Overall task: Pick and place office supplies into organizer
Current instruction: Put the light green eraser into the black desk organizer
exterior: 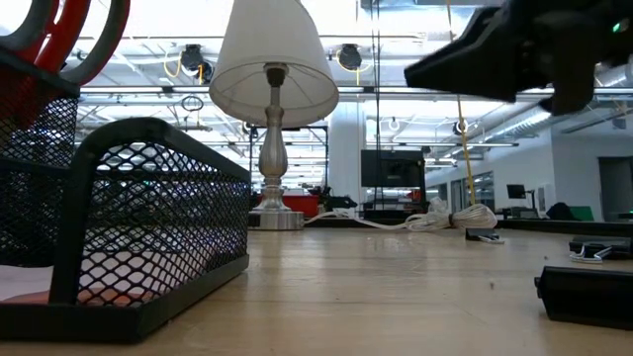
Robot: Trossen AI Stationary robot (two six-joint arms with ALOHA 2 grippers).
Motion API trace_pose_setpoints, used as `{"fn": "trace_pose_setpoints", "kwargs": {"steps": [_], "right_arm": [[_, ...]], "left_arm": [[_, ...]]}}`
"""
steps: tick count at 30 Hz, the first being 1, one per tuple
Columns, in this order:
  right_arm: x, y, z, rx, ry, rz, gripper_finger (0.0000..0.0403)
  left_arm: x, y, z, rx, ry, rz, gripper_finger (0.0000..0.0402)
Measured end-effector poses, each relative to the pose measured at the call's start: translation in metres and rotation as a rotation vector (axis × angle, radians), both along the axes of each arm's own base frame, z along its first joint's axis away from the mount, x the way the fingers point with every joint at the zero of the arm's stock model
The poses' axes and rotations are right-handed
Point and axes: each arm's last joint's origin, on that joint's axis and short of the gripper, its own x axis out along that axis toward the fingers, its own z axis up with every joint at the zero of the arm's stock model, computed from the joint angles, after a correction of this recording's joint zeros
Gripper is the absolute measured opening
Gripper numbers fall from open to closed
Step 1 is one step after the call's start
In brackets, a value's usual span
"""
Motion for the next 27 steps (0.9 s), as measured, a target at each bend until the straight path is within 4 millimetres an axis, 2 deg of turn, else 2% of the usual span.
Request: {"fn": "trace_pose_setpoints", "kwargs": {"steps": [5, 9, 12, 15, 18, 24, 27], "right_arm": [[0.003, -0.009, -0.005, 0.013, 0.037, -0.040, 0.0132], [0.005, -0.014, -0.006, 0.028, 0.034, -0.061, 0.0132], [0.006, -0.016, -0.006, 0.029, 0.034, -0.070, 0.0132], [0.008, -0.018, -0.006, 0.030, 0.033, -0.079, 0.0132], [0.009, -0.021, -0.006, 0.030, 0.033, -0.091, 0.0132], [0.010, -0.029, -0.009, 0.030, 0.040, -0.119, 0.0132], [0.010, -0.033, -0.011, 0.057, 0.035, -0.137, 0.0132]], "left_arm": [[-0.019, -0.010, -0.004, 0.075, 0.019, -0.043, 0.0017], [-0.028, -0.013, -0.009, 0.124, 0.046, -0.037, 0.0039], [-0.033, -0.016, -0.013, 0.141, 0.073, -0.040, 0.0038], [-0.034, -0.021, -0.020, 0.162, 0.094, -0.048, 0.0018], [-0.032, -0.028, -0.029, 0.178, 0.123, -0.047, 0.0015], [-0.026, -0.040, -0.054, 0.186, 0.224, 0.000, 0.0045], [-0.023, -0.045, -0.067, 0.178, 0.281, 0.012, 0.0043]]}}
